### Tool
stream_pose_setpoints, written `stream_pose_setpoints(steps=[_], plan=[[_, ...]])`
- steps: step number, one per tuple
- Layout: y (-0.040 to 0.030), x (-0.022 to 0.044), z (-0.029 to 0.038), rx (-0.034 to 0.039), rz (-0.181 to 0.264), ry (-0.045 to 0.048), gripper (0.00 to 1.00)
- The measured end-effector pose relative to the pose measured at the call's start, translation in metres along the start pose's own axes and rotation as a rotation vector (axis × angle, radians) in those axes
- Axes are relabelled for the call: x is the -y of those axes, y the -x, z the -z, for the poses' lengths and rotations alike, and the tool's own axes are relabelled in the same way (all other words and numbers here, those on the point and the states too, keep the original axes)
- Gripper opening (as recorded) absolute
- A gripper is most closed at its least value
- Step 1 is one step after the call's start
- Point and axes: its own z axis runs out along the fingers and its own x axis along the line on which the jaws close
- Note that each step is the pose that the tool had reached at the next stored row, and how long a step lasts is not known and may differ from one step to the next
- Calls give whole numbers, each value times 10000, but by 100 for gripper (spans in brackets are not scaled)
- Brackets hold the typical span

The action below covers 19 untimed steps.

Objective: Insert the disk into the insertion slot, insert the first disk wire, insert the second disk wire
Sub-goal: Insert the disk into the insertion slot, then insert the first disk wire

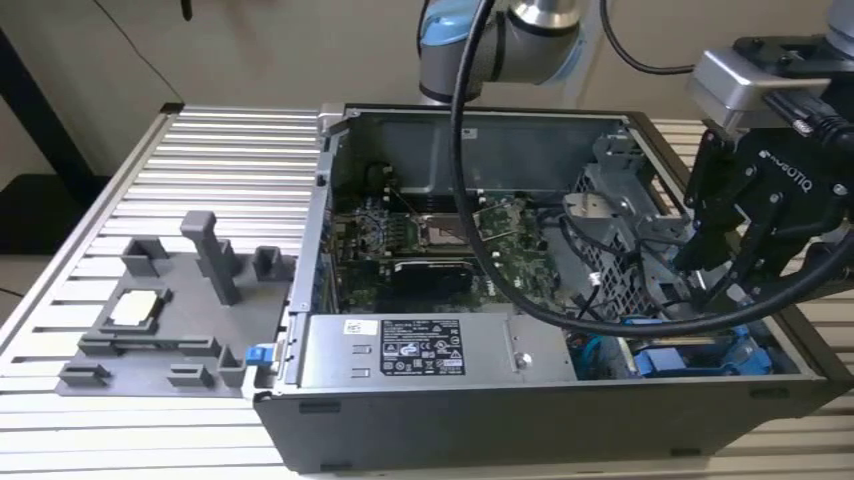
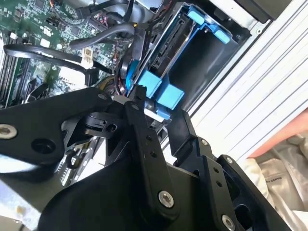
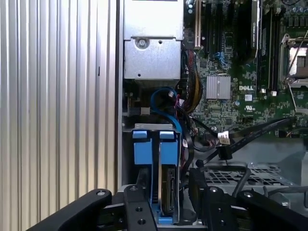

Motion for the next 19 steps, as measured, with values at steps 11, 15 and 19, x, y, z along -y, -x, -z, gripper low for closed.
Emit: stream_pose_setpoints(steps=[11, 15, 19], plan=[[60, -42, -13, 228, 78, -1445, 47], [132, -53, -31, 237, 119, -1754, 47], [186, -67, -35, 242, 226, -1893, 47]])
